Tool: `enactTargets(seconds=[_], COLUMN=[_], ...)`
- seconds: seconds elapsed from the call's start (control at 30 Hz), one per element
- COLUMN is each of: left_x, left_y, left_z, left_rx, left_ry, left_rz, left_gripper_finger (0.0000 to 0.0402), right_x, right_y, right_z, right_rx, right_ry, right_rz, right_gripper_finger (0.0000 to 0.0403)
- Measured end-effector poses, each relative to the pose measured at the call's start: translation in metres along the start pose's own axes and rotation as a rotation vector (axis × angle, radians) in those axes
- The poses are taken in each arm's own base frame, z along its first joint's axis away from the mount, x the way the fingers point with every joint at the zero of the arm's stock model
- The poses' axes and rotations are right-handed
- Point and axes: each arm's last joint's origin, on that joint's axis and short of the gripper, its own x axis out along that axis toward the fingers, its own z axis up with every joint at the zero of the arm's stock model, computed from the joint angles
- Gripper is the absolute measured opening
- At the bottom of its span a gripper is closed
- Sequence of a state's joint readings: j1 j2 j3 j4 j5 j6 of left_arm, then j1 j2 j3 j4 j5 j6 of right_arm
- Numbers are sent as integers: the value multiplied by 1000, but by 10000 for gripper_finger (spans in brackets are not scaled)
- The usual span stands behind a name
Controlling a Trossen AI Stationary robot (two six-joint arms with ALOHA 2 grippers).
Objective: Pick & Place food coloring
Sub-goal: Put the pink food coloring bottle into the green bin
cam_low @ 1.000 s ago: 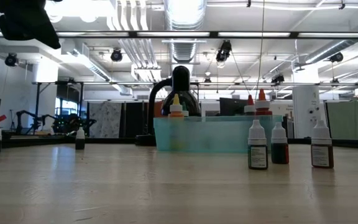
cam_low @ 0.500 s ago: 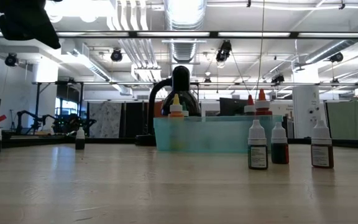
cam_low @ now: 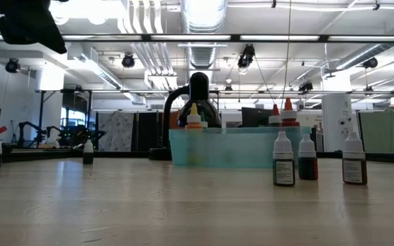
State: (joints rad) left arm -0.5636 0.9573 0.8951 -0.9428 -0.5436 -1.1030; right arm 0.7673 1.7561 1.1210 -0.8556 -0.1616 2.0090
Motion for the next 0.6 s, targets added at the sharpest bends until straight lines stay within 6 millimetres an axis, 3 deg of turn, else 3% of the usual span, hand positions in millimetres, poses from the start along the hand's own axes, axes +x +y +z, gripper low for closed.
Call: enactTargets(seconds=[0.6], left_x=[0], left_y=[0], left_z=[0], left_rx=[0], left_ry=[0], left_rz=[0], left_gripper_finger=[0], right_x=[0], right_y=[-1], right_z=[1], right_rx=[-29], right_ry=[-2], right_rz=[-2], right_gripper_finger=[52])
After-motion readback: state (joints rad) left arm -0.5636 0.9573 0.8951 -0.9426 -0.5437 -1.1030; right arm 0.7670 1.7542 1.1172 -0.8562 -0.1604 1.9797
